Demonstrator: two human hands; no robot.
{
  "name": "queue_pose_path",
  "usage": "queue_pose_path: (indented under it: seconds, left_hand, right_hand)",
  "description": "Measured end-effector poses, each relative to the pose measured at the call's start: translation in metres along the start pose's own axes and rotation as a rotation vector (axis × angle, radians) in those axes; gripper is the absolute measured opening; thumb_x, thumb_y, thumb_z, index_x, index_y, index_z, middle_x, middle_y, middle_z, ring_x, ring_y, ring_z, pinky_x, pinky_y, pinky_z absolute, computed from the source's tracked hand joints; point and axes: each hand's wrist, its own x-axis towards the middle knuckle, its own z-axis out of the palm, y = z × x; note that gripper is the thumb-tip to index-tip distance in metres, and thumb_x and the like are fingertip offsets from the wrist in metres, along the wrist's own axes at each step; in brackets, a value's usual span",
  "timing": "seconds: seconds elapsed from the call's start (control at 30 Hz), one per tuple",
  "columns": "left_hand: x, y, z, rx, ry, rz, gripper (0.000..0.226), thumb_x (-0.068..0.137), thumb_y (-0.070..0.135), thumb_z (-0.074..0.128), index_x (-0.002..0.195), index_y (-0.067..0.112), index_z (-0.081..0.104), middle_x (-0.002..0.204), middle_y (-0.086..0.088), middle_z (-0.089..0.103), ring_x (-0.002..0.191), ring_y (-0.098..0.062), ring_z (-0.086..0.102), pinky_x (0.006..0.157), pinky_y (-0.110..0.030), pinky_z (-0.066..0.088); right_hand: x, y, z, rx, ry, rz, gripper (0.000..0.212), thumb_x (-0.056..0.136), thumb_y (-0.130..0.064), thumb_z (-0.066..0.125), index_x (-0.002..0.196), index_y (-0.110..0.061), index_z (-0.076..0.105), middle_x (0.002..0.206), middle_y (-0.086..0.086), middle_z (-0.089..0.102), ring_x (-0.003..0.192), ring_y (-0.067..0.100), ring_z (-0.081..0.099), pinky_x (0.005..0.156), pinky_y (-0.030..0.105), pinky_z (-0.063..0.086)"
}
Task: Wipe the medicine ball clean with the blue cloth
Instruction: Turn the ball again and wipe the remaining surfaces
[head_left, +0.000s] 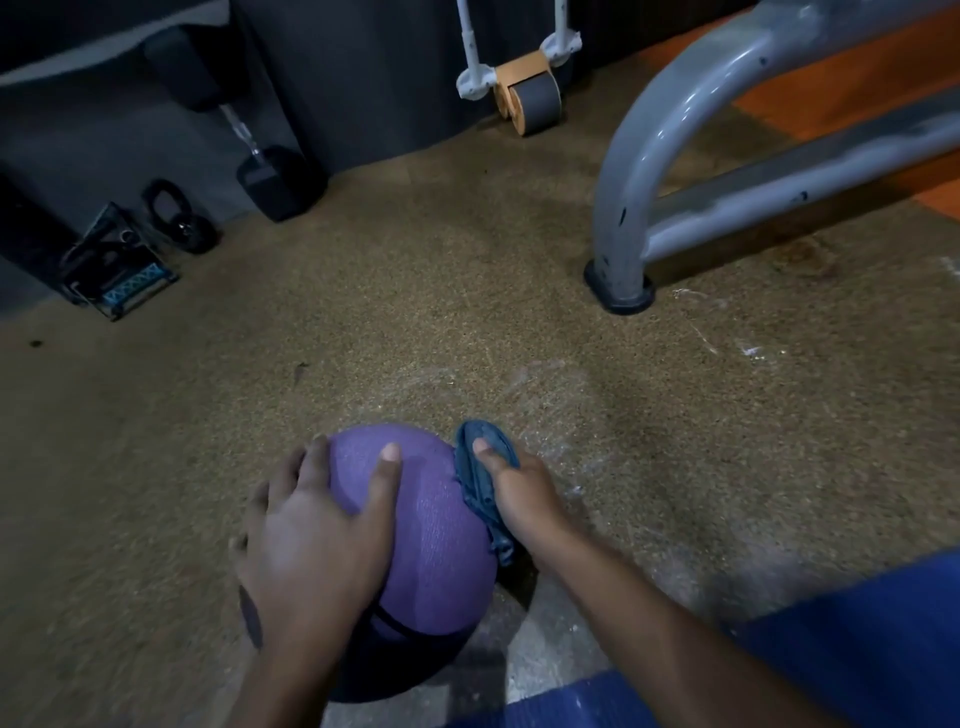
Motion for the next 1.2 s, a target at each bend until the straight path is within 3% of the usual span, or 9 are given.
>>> queue_pose_path:
  seconds: [0.1, 0.23, 0.4, 0.6, 0.77, 0.9, 1.07, 1.13, 1.2]
  left_hand:
    - [0.001, 0.002, 0.005, 0.002, 0.055, -0.038, 0.085, 0.075, 0.084, 0.023, 0.137, 0.033, 0.050, 0.143, 0.005, 0.052, 0.130, -0.031, 0.048, 0.103, -0.053, 0.041]
    - [0.006, -0.006, 0.001, -0.050, 0.071, -0.016, 0.080, 0.071, 0.082, 0.029, 0.134, 0.038, 0.054, 0.142, 0.010, 0.053, 0.126, -0.029, 0.052, 0.100, -0.047, 0.045]
    - [-0.006, -0.019, -0.002, -0.082, 0.103, 0.048, 0.077, 0.072, 0.079, 0.034, 0.132, 0.037, 0.057, 0.141, 0.014, 0.053, 0.127, -0.024, 0.052, 0.098, -0.045, 0.045]
    - [-0.003, -0.018, -0.002, -0.148, 0.113, 0.032, 0.067, 0.077, 0.077, 0.038, 0.128, 0.039, 0.061, 0.139, 0.017, 0.055, 0.126, -0.023, 0.053, 0.098, -0.044, 0.044]
    - [0.000, -0.017, -0.003, -0.182, 0.107, 0.058, 0.052, 0.082, 0.072, 0.049, 0.123, 0.044, 0.062, 0.137, 0.021, 0.056, 0.123, -0.020, 0.055, 0.096, -0.042, 0.043]
    - [-0.004, -0.023, -0.004, -0.198, 0.104, 0.067, 0.062, 0.074, 0.077, 0.040, 0.124, 0.046, 0.061, 0.138, 0.024, 0.054, 0.125, -0.019, 0.054, 0.096, -0.042, 0.043]
    - [-0.010, -0.030, -0.003, -0.227, 0.142, 0.063, 0.065, 0.073, 0.076, 0.039, 0.125, 0.045, 0.062, 0.137, 0.025, 0.054, 0.127, -0.015, 0.052, 0.099, -0.041, 0.042]
    - [-0.008, -0.030, -0.004, -0.230, 0.143, 0.060, 0.063, 0.073, 0.075, 0.041, 0.124, 0.046, 0.062, 0.137, 0.026, 0.053, 0.127, -0.014, 0.052, 0.098, -0.040, 0.041]
    - [-0.006, -0.030, -0.004, -0.233, 0.133, 0.080, 0.060, 0.074, 0.072, 0.043, 0.124, 0.045, 0.062, 0.138, 0.026, 0.053, 0.127, -0.013, 0.051, 0.098, -0.038, 0.040]
  right_hand:
    - [-0.021, 0.014, 0.005, -0.003, 0.134, -0.026, 0.028, 0.095, -0.051, 0.053, 0.098, -0.028, 0.068, 0.100, -0.001, 0.071, 0.093, 0.022, 0.068, 0.089, 0.043, 0.055]
    - [-0.085, 0.028, 0.008, -0.236, 0.194, -0.331, 0.068, 0.078, -0.075, 0.034, 0.131, -0.037, 0.056, 0.130, -0.016, 0.051, 0.117, 0.005, 0.054, 0.099, 0.030, 0.044]
    - [-0.078, -0.004, 0.021, -0.621, 0.100, -0.612, 0.056, 0.086, -0.069, 0.031, 0.131, -0.042, 0.050, 0.131, -0.015, 0.044, 0.117, 0.010, 0.047, 0.099, 0.032, 0.041]
    - [-0.012, -0.013, 0.004, -0.208, -0.009, -0.020, 0.022, 0.095, -0.047, 0.054, 0.084, -0.030, 0.062, 0.093, -0.004, 0.069, 0.090, 0.021, 0.066, 0.090, 0.038, 0.053]
    - [-0.077, 0.006, 0.010, -0.400, 0.135, -0.364, 0.052, 0.083, -0.066, 0.040, 0.124, -0.040, 0.055, 0.117, -0.017, 0.051, 0.108, 0.011, 0.056, 0.098, 0.037, 0.046]
    - [-0.084, -0.011, 0.022, -0.593, 0.097, -0.578, 0.056, 0.081, -0.067, 0.035, 0.128, -0.042, 0.050, 0.123, -0.018, 0.045, 0.113, 0.012, 0.051, 0.098, 0.034, 0.043]
    - [-0.013, -0.014, 0.018, -0.186, 0.024, -0.128, 0.027, 0.088, -0.051, 0.059, 0.096, -0.027, 0.068, 0.096, -0.004, 0.070, 0.090, 0.021, 0.068, 0.089, 0.041, 0.054]
    - [-0.001, -0.007, 0.013, -0.045, -0.036, 0.086, 0.018, 0.092, -0.041, 0.062, 0.099, -0.026, 0.069, 0.099, 0.000, 0.073, 0.092, 0.023, 0.069, 0.093, 0.042, 0.055]
    - [-0.008, 0.001, 0.011, -0.055, 0.008, 0.074, 0.024, 0.094, -0.043, 0.059, 0.107, -0.026, 0.069, 0.104, 0.000, 0.072, 0.096, 0.024, 0.068, 0.093, 0.044, 0.054]
